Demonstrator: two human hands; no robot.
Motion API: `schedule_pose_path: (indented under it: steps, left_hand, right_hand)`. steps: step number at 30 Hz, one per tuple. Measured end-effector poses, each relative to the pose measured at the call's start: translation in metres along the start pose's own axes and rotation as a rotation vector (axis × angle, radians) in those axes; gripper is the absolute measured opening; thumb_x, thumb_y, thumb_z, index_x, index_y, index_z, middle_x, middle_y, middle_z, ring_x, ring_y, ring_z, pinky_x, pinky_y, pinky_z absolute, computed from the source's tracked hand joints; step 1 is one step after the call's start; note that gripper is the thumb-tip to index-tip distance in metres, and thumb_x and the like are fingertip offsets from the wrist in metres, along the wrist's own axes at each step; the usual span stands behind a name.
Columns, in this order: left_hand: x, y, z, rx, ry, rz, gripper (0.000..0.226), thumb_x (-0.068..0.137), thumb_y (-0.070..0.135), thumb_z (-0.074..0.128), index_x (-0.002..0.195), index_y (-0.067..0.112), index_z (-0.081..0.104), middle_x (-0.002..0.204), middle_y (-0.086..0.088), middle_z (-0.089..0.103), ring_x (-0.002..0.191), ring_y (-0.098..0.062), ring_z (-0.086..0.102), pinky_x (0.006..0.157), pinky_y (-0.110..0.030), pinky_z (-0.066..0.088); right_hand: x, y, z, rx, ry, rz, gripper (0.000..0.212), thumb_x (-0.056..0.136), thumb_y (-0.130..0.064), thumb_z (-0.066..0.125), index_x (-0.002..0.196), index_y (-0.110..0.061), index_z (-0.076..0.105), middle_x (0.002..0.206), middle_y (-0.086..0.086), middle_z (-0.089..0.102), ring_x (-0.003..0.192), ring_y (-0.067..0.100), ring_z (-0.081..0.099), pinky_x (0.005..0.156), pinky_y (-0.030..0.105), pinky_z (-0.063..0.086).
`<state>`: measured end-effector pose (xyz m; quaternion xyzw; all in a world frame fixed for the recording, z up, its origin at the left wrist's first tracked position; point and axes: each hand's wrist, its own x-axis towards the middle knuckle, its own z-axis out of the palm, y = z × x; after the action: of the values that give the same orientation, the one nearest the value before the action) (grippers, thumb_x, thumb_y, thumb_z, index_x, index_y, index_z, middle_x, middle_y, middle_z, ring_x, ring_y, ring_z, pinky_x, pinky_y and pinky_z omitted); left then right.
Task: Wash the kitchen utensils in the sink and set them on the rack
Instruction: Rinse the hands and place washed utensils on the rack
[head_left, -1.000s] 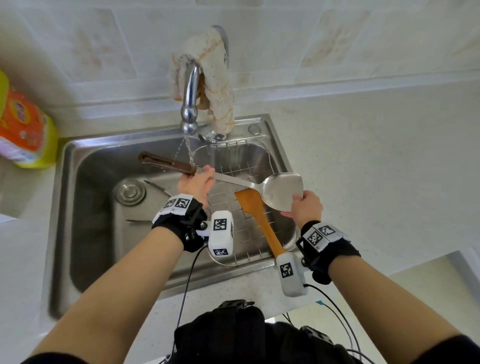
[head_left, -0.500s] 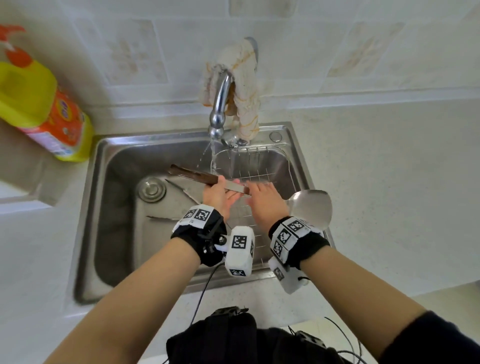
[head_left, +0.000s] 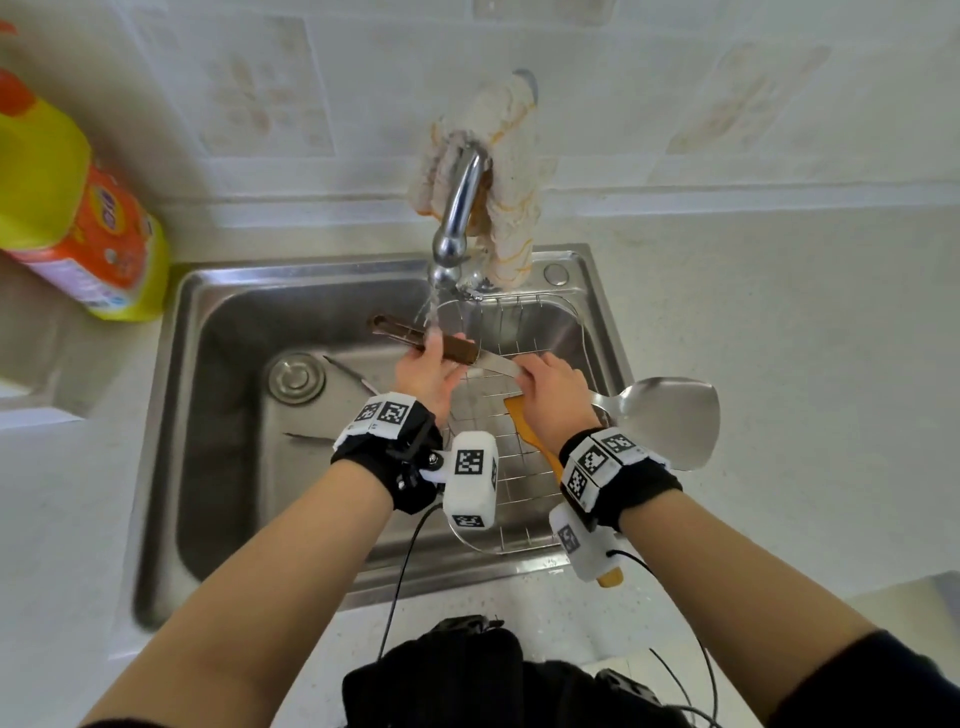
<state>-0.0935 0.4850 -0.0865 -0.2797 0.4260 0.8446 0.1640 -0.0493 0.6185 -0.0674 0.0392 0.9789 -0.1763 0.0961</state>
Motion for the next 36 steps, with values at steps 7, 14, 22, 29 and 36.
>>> schedule_pose_path:
  steps: [7, 14, 22, 29, 36]
  left_hand:
    - [0.006, 0.023, -0.020, -0.164, 0.123, 0.027, 0.020, 0.097, 0.018, 0.045, 0.093, -0.001, 0.049, 0.093, -0.016, 0.064, 0.091, -0.026, 0.065, 0.088, -0.041, 0.053]
    - [-0.024, 0.046, -0.034, -0.207, 0.166, 0.103, 0.013, 0.098, 0.010, 0.043, 0.095, -0.001, 0.048, 0.089, -0.013, 0.060, 0.081, -0.021, 0.062, 0.095, -0.042, 0.048]
    - [-0.023, 0.081, -0.061, -0.290, 0.258, 0.150, 0.032, 0.101, 0.029, 0.033, 0.093, 0.006, 0.054, 0.082, -0.009, 0.052, 0.076, -0.021, 0.058, 0.089, -0.041, 0.050]
    - [-0.022, 0.081, -0.050, -0.092, 0.102, 0.161, 0.020, 0.100, 0.027, 0.037, 0.098, 0.011, 0.048, 0.096, -0.012, 0.060, 0.106, -0.026, 0.059, 0.094, -0.041, 0.049]
    - [-0.017, 0.091, -0.061, -0.050, 0.044, 0.218, 0.033, 0.101, 0.014, 0.033, 0.127, -0.001, 0.045, 0.101, -0.013, 0.063, 0.100, -0.023, 0.061, 0.093, -0.035, 0.048]
  right_hand:
    - [-0.008, 0.009, -0.002, 0.044, -0.016, -0.026, 0.031, 0.099, -0.017, 0.037, 0.125, -0.017, 0.054, 0.111, 0.006, 0.056, 0.105, 0.024, 0.051, 0.090, 0.032, 0.031]
    - [-0.001, -0.019, 0.003, 0.093, -0.055, -0.111, 0.030, 0.098, -0.020, 0.037, 0.123, -0.016, 0.054, 0.112, 0.006, 0.056, 0.106, 0.026, 0.052, 0.094, 0.036, 0.031]
    - [0.001, -0.027, 0.007, 0.172, -0.109, -0.231, 0.026, 0.101, -0.030, 0.029, 0.107, -0.014, 0.048, 0.073, -0.005, 0.052, 0.073, 0.024, 0.055, 0.068, 0.032, 0.037]
    - [0.012, -0.024, -0.005, -0.012, -0.151, -0.126, 0.033, 0.102, -0.035, 0.020, 0.101, -0.014, 0.046, 0.077, 0.003, 0.058, 0.072, 0.026, 0.059, 0.067, 0.034, 0.044]
    - [0.034, -0.043, -0.003, 0.020, -0.157, -0.027, 0.027, 0.100, -0.029, 0.028, 0.093, -0.013, 0.049, 0.083, 0.006, 0.056, 0.081, 0.029, 0.056, 0.071, 0.032, 0.040]
